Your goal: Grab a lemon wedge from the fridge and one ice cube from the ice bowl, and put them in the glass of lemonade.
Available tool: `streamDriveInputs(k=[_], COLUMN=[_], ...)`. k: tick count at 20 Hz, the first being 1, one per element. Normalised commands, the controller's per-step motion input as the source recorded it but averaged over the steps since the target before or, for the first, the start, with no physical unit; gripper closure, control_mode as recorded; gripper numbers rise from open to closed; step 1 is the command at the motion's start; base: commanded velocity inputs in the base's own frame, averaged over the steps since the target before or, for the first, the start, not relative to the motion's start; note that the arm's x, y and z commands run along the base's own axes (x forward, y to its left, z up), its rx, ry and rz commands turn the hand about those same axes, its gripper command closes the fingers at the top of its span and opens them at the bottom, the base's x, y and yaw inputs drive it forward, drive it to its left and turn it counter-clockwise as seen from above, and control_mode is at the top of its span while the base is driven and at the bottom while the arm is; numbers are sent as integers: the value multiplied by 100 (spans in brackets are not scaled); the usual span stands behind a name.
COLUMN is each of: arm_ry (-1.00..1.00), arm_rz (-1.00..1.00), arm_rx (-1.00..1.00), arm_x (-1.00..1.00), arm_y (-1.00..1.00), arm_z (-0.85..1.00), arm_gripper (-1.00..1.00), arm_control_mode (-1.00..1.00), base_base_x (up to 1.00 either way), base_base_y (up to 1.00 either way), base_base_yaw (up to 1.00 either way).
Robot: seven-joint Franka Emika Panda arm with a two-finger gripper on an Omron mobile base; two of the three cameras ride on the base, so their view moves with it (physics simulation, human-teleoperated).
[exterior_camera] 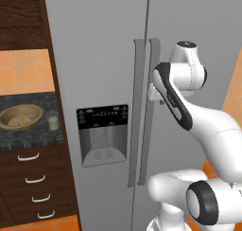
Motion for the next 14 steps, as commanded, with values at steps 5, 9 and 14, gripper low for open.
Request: streamDriveInputs(k=[5, 9, 14], arm_ry=[-1, 0, 0], arm_rz=[0, -1, 0], arm_rx=[2, 0, 0], arm_x=[-67, -84, -35], arm_y=[-5, 0, 0], arm_z=[0, -1, -1], arm_gripper=[-100, -100, -100], arm_control_mode=[-100, -100, -100], base_base_x=[0, 0, 0], base_base_y=[0, 0, 0], base_base_yaw=[0, 0, 0])
